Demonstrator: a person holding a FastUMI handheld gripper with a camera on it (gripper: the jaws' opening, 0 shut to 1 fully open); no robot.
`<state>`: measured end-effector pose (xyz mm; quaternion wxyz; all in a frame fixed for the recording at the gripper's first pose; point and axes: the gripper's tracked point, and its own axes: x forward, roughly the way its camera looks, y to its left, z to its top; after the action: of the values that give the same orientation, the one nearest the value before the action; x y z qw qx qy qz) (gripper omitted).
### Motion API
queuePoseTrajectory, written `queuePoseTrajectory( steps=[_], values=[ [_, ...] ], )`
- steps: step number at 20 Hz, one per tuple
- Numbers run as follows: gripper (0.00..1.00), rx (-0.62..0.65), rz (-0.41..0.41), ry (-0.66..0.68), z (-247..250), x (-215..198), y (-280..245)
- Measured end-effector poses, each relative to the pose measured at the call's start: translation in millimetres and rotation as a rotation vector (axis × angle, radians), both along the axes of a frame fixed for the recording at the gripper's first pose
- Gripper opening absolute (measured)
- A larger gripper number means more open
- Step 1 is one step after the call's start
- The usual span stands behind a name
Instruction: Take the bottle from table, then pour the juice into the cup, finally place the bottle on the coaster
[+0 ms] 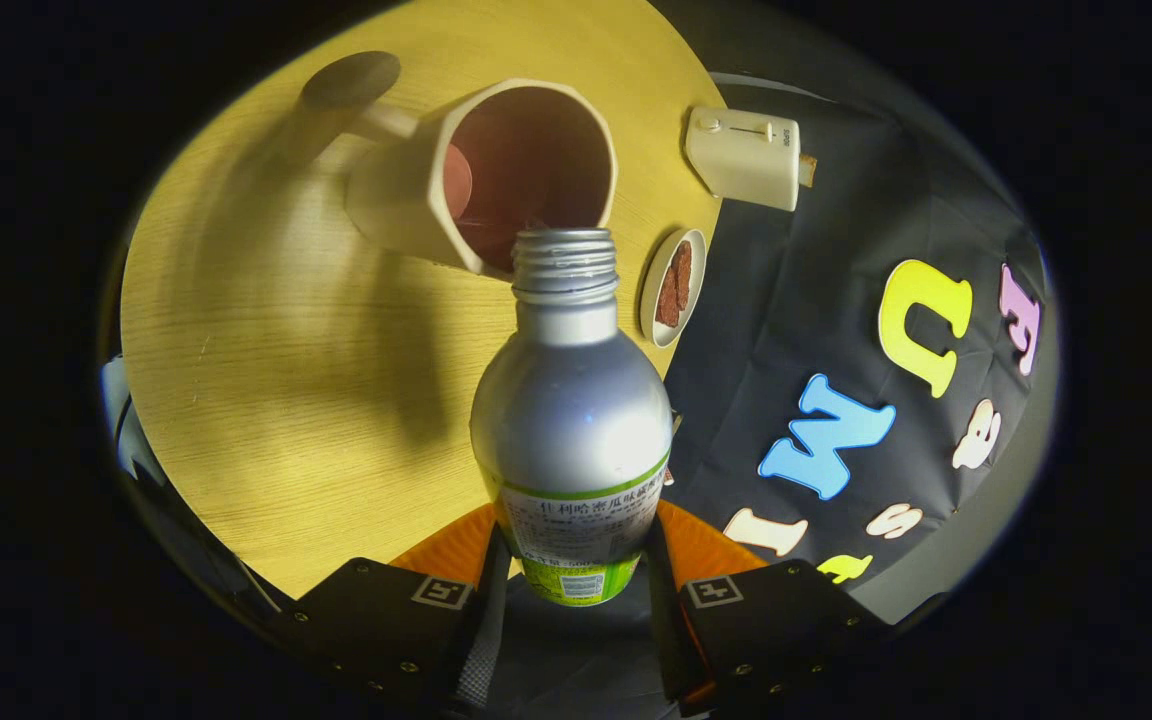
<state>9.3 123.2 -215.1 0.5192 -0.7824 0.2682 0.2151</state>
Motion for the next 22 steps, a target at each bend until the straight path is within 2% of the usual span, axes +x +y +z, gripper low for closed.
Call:
queuePoseTrajectory(
  steps=[22],
  values=[
    [0.63, -0.077, 0.021, 0.016, 13, 5, 0]
  ],
)
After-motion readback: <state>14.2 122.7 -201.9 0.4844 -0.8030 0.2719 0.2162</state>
